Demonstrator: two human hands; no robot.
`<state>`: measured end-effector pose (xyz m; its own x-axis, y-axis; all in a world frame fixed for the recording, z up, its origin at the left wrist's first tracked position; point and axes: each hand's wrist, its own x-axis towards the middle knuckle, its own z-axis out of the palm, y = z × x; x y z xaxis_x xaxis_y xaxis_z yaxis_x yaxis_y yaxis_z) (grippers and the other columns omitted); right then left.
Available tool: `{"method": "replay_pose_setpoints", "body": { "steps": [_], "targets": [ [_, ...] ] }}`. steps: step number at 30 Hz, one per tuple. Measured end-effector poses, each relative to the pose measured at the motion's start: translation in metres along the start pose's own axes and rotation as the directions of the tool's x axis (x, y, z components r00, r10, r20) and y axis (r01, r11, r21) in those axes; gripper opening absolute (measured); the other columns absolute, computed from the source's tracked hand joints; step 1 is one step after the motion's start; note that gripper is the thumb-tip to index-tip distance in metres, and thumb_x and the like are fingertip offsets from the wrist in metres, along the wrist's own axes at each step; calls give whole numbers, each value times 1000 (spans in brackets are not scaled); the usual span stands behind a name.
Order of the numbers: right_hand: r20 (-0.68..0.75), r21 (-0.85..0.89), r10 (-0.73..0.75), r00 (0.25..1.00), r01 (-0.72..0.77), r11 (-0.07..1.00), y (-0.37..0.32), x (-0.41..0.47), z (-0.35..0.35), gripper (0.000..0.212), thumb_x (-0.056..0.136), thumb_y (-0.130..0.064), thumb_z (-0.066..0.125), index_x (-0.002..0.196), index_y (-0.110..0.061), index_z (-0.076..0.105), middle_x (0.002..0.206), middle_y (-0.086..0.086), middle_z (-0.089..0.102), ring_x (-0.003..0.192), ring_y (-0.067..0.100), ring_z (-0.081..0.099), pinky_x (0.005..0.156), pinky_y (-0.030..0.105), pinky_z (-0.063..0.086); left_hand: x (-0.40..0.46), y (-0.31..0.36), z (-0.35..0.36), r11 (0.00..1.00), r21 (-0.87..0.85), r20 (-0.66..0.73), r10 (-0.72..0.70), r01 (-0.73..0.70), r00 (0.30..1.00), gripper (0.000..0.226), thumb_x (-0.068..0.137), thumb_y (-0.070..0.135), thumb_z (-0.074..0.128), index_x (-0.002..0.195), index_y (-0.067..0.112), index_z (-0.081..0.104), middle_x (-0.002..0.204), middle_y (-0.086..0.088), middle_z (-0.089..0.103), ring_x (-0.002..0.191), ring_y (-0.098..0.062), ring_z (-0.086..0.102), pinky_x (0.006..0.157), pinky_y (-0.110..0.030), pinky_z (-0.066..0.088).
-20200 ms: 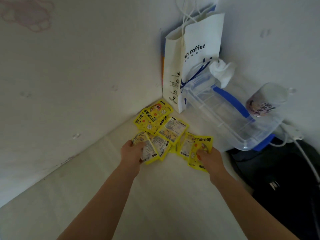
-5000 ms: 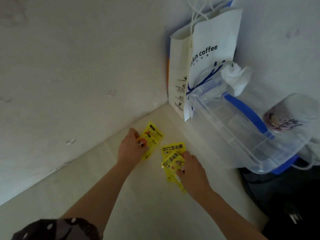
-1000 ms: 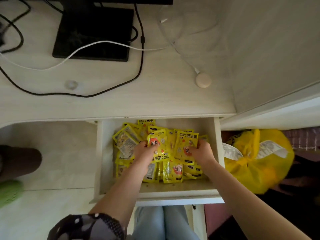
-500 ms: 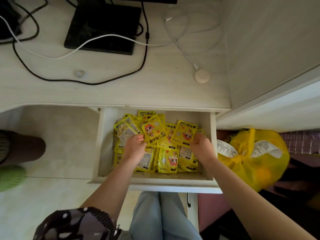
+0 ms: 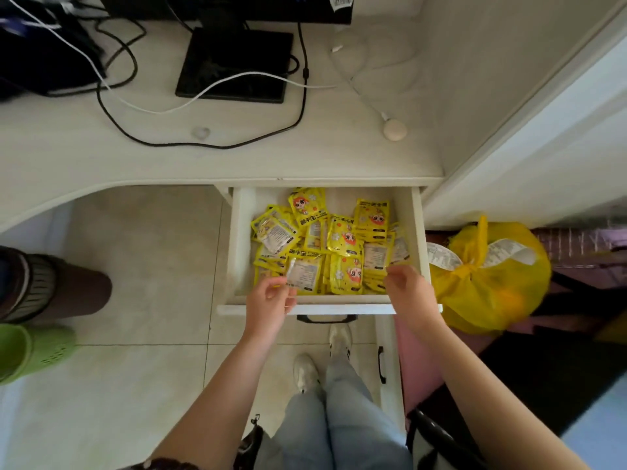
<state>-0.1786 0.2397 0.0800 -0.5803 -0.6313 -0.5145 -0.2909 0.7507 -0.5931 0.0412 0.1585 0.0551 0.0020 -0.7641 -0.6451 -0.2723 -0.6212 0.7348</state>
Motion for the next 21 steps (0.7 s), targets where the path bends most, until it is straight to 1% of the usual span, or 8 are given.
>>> {"method": "replay_pose_setpoints", "body": {
  "steps": [4, 6, 9, 11, 13, 14, 18, 21],
  "targets": [
    [38, 189, 151, 988, -155, 970, 20, -23, 11, 15, 90, -16, 55, 103, -13, 63, 88, 0, 69, 84, 21, 64, 72, 36, 54, -22, -22, -19, 991, -67, 30, -112, 114, 993, 11, 95, 11, 56, 100, 3, 62, 78, -12, 71, 56, -16, 66, 58, -25, 53],
    [87, 233, 241, 967, -255, 938, 32, -27, 17, 10, 90, -19, 55, 91, -14, 64, 83, 3, 73, 82, 23, 66, 81, 43, 56, -26, -32, -27, 978, -78, 39, -189, 191, 981, 12, 95, 14, 55, 103, 6, 59, 84, -14, 73, 57, -18, 68, 65, -30, 52],
    [193, 139, 322, 927, -350, 926, 42, -29, 23, 16, 91, -21, 52, 88, -12, 63, 85, 8, 72, 76, 23, 62, 75, 38, 53, -23, -41, -37, 959, -65, 55, -272, 276, 961, 18, 98, 21, 52, 111, 9, 55, 94, -16, 74, 69, -24, 71, 67, -31, 51],
    [253, 155, 399, 881, -444, 883, 42, -29, 24, 12, 94, -25, 48, 88, -18, 56, 86, 8, 69, 77, 23, 61, 74, 35, 53, -18, -41, -42, 947, -24, 63, -318, 320, 946, 21, 99, 27, 50, 114, 12, 53, 96, -13, 74, 73, -24, 71, 66, -29, 51],
    [301, 239, 496, 815, -568, 787, 43, -24, 23, 14, 96, -30, 48, 96, -16, 53, 91, 9, 69, 85, 25, 66, 86, 42, 55, -12, -39, -43, 932, 4, 80, -362, 362, 929, 28, 99, 33, 48, 120, 15, 51, 99, -12, 73, 79, -25, 72, 72, -32, 53],
    [324, 304, 525, 787, -611, 731, 44, -20, 23, 21, 96, -31, 49, 105, -13, 52, 95, 11, 68, 87, 27, 66, 85, 45, 56, -8, -38, -44, 926, 7, 88, -377, 378, 922, 33, 99, 35, 47, 125, 14, 50, 102, -12, 73, 81, -26, 72, 74, -34, 54],
    [411, 583, 538, 736, -666, 466, 36, -5, 20, 25, 97, -17, 51, 119, -9, 43, 103, 21, 58, 87, 37, 64, 60, 45, 54, 3, -33, -42, 890, -106, 113, -432, 444, 895, 48, 99, 34, 50, 139, 8, 39, 116, -16, 68, 83, -29, 72, 73, -37, 57],
    [468, 668, 518, 716, -671, 323, 41, 1, 20, 29, 97, -8, 48, 125, -3, 41, 117, 27, 57, 95, 41, 63, 59, 48, 55, 5, -30, -37, 861, -142, 151, -469, 489, 870, 46, 98, 30, 52, 139, 12, 39, 121, -20, 65, 84, -32, 71, 72, -39, 58]
  ]
}}
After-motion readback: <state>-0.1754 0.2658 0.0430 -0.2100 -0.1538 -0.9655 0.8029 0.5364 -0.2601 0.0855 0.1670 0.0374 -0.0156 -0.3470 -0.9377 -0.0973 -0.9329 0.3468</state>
